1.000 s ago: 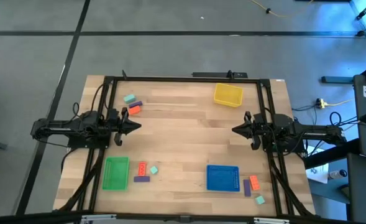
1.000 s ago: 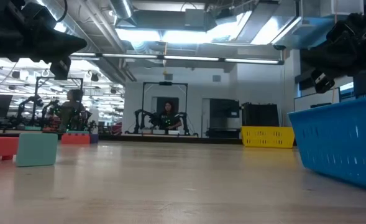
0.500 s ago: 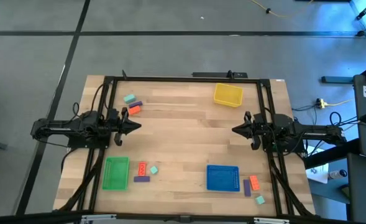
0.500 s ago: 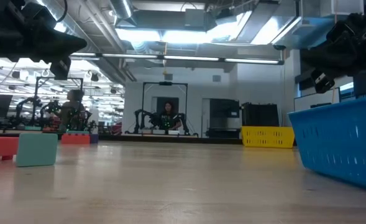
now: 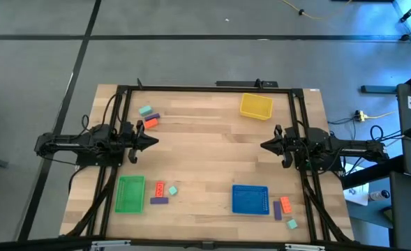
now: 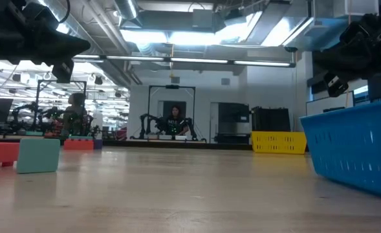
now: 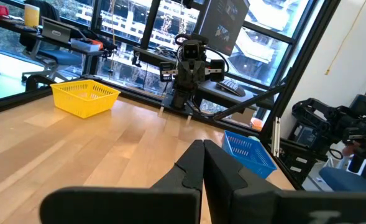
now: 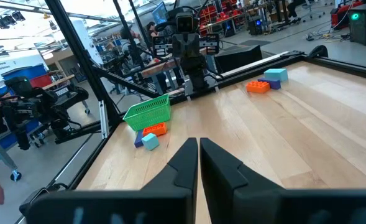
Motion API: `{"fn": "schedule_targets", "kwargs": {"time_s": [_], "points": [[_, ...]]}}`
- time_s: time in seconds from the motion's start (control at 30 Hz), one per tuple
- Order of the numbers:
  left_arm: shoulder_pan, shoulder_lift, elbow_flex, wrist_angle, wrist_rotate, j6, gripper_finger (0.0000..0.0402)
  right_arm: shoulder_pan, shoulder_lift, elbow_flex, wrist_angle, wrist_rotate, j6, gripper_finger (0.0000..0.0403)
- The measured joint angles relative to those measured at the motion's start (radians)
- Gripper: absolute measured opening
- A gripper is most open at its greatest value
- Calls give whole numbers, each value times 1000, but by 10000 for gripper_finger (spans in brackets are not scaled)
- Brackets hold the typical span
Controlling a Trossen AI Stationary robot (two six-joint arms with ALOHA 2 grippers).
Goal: Sort & place blocks by color
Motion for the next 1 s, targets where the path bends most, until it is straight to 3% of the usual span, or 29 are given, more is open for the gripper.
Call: {"fn": "schedule_targets", "kwargs": {"time_s": [0.33,0.47,0.63,0.73,0.83,1.0], "points": [[0,0,0,0,0,0,0,0,0,0,5,0,4,22],[0,0,0,0,0,0,0,0,0,0,90,4,204,22],[0,0,0,0,0,0,0,0,0,0,333,201,400,22],[0,0,0,0,0,0,0,0,14,0,569,251,359,22],[0,0,0,0,0,0,0,0,55,32,748,202,262,22],[0,0,0,0,0,0,0,0,209,233,641,96,141,22]]}}
